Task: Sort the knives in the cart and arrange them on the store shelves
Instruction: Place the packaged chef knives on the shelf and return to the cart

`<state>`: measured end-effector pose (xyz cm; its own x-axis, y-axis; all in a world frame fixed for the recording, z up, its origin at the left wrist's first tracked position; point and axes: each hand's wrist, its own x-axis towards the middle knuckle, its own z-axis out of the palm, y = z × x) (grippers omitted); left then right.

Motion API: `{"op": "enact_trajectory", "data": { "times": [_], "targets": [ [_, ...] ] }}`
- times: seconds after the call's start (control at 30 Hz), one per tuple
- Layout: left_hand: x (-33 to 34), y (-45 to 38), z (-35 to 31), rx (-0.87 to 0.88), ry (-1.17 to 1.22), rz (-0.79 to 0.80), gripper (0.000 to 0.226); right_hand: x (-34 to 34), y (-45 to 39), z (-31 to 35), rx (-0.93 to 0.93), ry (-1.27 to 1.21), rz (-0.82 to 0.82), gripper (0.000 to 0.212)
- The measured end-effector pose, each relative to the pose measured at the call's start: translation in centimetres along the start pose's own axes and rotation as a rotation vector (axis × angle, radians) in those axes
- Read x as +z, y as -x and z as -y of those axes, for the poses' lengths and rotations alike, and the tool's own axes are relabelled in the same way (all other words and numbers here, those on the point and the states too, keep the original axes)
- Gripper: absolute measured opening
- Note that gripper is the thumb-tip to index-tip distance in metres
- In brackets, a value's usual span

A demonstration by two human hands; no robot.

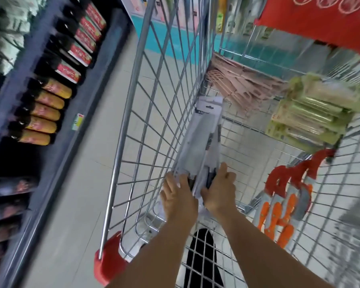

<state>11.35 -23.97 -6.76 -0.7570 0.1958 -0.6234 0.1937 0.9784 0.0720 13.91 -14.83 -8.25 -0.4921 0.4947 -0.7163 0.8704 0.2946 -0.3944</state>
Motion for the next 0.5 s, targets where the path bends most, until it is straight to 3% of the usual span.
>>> {"op": "enact_trajectory", "data": {
  "times": [0.13,0.3,0.5],
  "targets": [
    [-0.1,-0.3,-0.4,-0.011,0.040,0.020,0.063,-0.9,-0.2,-1.2,0.002,0.072,-0.027,0.083],
    [-1.6,0.3,-0.6,0.037,0.101,-0.006,0.081,-2.9,0.6,-1.7,0.019,-0.195,-0.073,0.073],
    [-5.2,2.6,-1.4,0.097,0.180,-0.001,0.076,-5.6,4.0,-1.7,-0.065,-0.222,-0.113,0.079]
  ]
}}
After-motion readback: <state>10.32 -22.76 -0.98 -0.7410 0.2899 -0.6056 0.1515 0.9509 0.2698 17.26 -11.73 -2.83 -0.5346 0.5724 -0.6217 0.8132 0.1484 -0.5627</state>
